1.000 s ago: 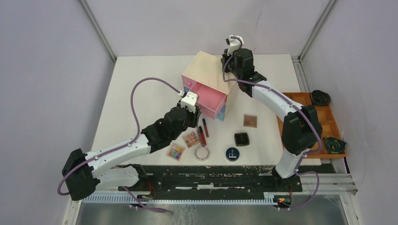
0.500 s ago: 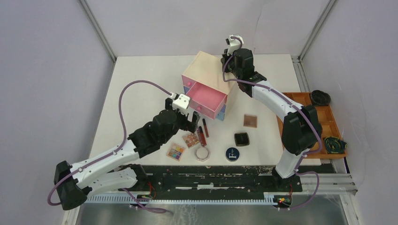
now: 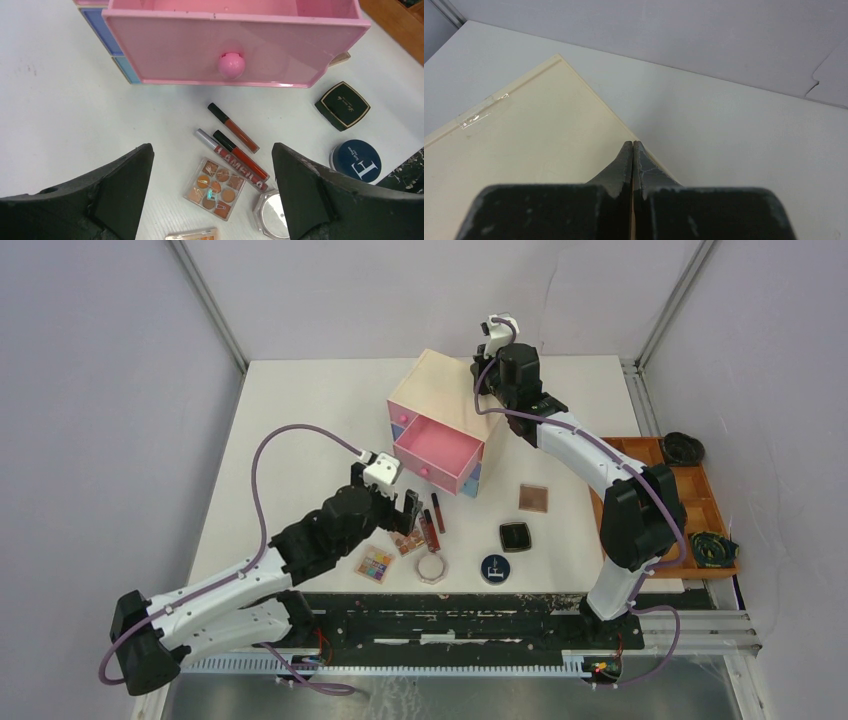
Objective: Organize the makeup
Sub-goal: Pick up the makeup from the center of the board.
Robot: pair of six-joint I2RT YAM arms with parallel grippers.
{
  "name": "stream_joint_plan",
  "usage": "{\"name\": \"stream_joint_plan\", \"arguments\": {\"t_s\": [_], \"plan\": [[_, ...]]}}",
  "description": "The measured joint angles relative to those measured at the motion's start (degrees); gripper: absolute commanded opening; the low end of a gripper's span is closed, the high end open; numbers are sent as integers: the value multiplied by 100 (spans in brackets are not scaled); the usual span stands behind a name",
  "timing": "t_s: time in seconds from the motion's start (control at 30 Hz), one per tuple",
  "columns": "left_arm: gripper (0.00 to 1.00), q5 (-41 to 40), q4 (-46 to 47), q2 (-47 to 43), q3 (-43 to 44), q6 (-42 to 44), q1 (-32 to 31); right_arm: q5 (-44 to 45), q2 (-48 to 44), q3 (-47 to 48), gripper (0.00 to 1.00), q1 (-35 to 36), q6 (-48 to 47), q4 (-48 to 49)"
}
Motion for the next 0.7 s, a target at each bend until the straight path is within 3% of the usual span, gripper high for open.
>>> {"name": "stream_joint_plan", "arguments": {"t_s": [0.7], "plan": [[89, -225, -264, 275, -1121, -1720, 0, 2, -2, -9, 1, 0, 20, 7]]}}
